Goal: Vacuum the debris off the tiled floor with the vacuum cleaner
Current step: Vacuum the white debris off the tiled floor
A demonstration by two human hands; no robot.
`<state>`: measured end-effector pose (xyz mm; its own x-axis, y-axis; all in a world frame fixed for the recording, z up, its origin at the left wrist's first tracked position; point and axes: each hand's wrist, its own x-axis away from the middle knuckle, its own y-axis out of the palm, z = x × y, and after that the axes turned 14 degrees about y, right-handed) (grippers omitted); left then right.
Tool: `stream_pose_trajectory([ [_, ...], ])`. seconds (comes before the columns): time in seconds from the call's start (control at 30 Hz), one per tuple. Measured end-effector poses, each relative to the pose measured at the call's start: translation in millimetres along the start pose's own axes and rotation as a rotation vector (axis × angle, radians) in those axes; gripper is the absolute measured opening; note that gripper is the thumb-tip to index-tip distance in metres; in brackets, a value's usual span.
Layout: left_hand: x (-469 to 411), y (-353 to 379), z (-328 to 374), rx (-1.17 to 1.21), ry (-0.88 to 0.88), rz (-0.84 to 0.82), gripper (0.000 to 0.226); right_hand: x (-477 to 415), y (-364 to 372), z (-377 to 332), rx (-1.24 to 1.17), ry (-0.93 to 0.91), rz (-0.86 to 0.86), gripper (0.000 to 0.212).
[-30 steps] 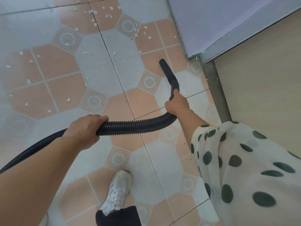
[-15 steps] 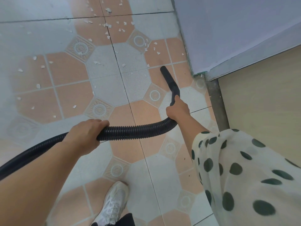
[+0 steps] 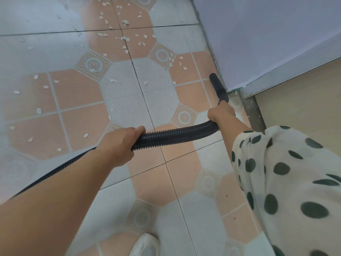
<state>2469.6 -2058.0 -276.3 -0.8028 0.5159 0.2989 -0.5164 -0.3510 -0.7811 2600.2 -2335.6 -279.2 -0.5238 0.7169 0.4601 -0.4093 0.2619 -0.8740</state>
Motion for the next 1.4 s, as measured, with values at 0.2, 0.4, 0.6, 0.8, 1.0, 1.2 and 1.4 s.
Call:
stream_pose_trajectory([
  [0.2, -20, 5, -23, -0.031, 0.033, 0.021, 0.037, -19, 13, -20, -0.028, -0.017, 0.043, 0.051],
  [0.4, -15, 7, -31, -0.024, 0.051, 0.013, 0.035, -12, 18, -21, 0.075, -0.174, 0.033, 0.064],
  [0.6, 13, 4, -23, 0.017, 0.032, -0.014, 0.039, 10, 14, -18, 0.109, -0.31, -0.033, 0.074],
  [0.8, 36, -7, -10, 0.013, 0.043, -0.04, 0.034, 32, 9, -4, 0.15, -0.343, -0.107, 0.077],
  [1.0, 58, -14, -5, 0.035, 0.059, -0.039, 0.033, 50, 7, 2, 0.164, -0.349, -0.132, 0.071],
  [1.2, 54, -27, -14, 0.01, 0.029, -0.028, 0.032, 49, 0, -27, 0.179, -0.331, -0.103, 0.052],
  [1.4, 34, -36, -34, 0.034, -0.049, 0.02, 0.033, 37, -7, -75, 0.195, -0.353, -0.052, 0.056],
])
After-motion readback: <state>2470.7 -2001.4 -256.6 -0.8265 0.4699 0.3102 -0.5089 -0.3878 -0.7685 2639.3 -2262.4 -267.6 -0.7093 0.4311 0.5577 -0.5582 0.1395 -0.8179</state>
